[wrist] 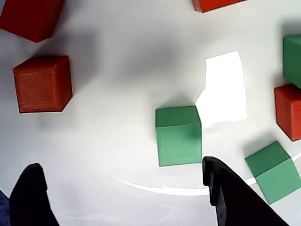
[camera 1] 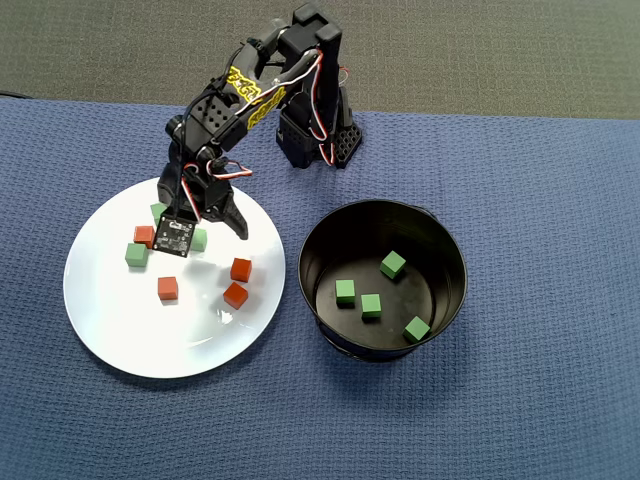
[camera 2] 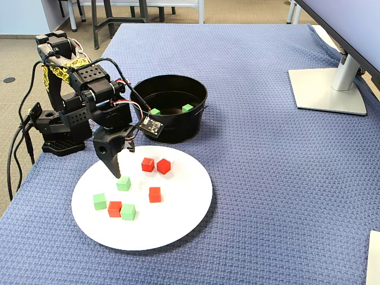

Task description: Pick up the green cubes from the white plate and place them in the black recipient

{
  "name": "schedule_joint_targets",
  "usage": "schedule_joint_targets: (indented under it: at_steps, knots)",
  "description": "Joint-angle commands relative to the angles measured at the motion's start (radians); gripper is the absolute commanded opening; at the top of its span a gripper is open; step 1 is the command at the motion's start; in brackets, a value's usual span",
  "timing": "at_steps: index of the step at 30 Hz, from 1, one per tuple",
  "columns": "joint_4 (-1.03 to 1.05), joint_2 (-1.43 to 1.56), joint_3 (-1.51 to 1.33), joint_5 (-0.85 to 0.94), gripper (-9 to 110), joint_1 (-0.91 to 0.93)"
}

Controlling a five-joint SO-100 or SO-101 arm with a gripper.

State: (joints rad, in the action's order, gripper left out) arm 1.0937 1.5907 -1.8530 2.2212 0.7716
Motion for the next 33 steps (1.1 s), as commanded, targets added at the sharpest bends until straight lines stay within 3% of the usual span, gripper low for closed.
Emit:
schedule_joint_targets:
  at_steps: [1,33]
  knots:
    - [0.0,-0.015,0.095,0.035,39,-0.018]
    - [-0.192,-0.051,-0.032,0.08,38,0.021]
